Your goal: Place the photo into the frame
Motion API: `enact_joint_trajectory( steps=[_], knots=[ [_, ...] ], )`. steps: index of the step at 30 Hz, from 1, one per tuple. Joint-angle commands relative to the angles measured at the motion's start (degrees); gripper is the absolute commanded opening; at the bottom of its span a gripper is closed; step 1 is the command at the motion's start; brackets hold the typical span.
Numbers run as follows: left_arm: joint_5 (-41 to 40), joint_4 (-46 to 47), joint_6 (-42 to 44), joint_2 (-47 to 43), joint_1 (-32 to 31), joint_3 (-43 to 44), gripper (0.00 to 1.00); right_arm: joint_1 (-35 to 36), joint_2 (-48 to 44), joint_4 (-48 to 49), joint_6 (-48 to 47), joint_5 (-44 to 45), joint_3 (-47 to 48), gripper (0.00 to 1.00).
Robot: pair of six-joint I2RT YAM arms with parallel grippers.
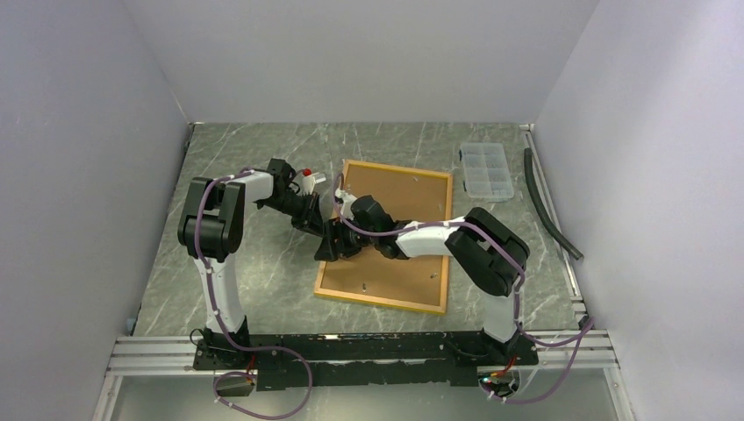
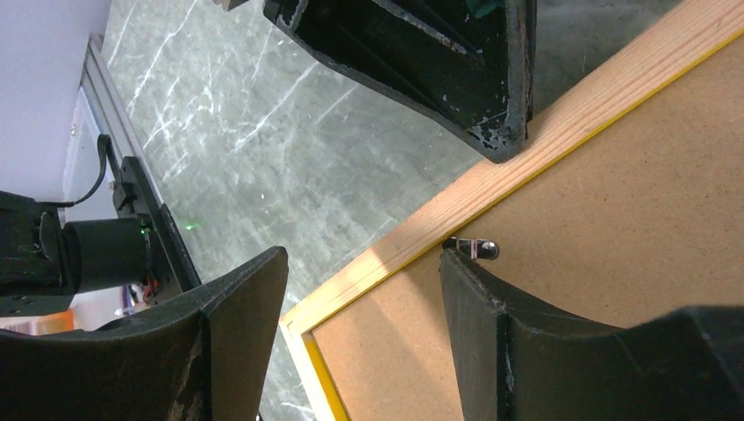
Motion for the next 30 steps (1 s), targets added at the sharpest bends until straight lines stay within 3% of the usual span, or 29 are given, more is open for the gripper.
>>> enact_joint_trajectory(
  steps=[1,18,24,30],
  knots=[
    [1.82,1.60,-0.24,-0.73,-1.55,-0.40,0.14,0.24,0.43,-0.75,-1.31,6.20,-1.15,0.68],
    [2.67,1.29,-0.23,-1.09,-1.91,-0.81,0.13,0.56,2.21,4.21,-1.15,8.40,-0.97,0.67],
    [2.48,-0.70,-0.29,-2.84,-1.38,0.46,0.15,3.42,-9.13,4.33,-11.32,13.82,-5.03,0.70],
    [1.86,-1.71,-0.05,-6.15,-0.16,-0.03,0.18,6.09,-20.27,-5.70,-22.67,22.63,-6.11,0.76]
  ],
)
